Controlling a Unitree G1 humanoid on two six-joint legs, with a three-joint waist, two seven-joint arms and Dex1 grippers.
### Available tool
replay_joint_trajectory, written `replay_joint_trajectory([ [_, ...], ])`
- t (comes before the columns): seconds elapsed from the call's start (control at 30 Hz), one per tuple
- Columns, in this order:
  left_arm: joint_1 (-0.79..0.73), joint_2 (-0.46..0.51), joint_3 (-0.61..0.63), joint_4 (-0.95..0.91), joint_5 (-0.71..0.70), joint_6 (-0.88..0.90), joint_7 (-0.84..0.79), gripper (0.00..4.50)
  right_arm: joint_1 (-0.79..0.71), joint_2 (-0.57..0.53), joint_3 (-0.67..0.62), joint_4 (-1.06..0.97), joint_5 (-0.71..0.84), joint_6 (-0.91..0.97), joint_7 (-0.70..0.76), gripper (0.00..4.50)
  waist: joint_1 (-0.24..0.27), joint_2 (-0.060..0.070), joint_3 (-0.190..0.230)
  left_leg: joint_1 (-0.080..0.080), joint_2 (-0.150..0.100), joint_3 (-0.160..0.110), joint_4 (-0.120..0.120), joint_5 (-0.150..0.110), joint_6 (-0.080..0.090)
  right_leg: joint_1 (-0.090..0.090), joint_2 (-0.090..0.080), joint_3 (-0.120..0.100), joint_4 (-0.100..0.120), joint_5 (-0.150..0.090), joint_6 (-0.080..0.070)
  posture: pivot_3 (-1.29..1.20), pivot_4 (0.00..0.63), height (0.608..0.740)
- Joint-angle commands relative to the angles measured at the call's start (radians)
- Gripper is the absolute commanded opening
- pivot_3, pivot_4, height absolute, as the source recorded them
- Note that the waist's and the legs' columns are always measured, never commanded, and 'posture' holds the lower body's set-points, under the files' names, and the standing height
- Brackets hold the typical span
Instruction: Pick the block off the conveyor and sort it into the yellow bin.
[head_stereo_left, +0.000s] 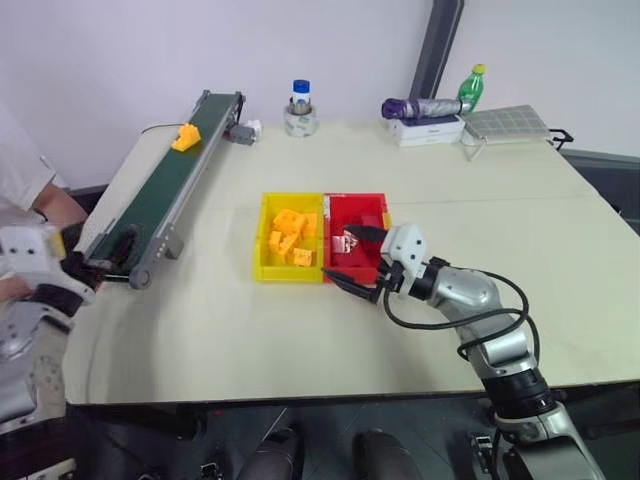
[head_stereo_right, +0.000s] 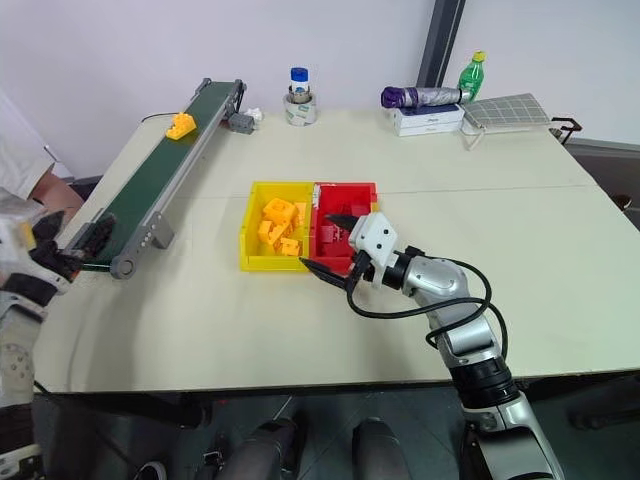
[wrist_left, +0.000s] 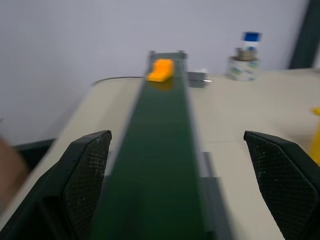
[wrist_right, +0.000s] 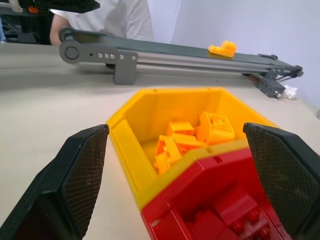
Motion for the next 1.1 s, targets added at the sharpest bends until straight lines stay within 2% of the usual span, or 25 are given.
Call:
replay_joint_trajectory([
  [0.03,0.028,0.009,0.039,-0.015,0.002,-0.038,0.009,4.47,-0.025,0.001,-0.020,-0.023,0.015,-0.021,0.003,4.50,0.000,0.000,0.000,0.000,0.000,0.000,0.000,0.000,0.000,0.000,0.000,0.000,0.000,0.000,0.000,0.00,0.150,0.740],
  [0.2,0.065,0.004,0.030,-0.041,-0.014,-0.020,0.012,4.47,-0.020,-0.002,-0.017,-0.019,0.014,-0.026,0.006,4.50,-0.002,0.000,0.000,0.000,0.000,0.000,0.000,0.000,0.000,0.000,0.000,0.000,0.000,0.000,0.000,0.00,0.150,0.740],
  [1.1,0.007,0.020,-0.015,0.018,0.037,-0.036,0.011,4.47,-0.015,0.006,-0.007,-0.020,-0.001,-0.027,-0.002,4.50,-0.003,0.000,0.000,0.000,0.000,0.000,0.000,0.000,0.000,0.000,0.000,0.000,0.000,0.000,0.000,0.00,0.150,0.740],
])
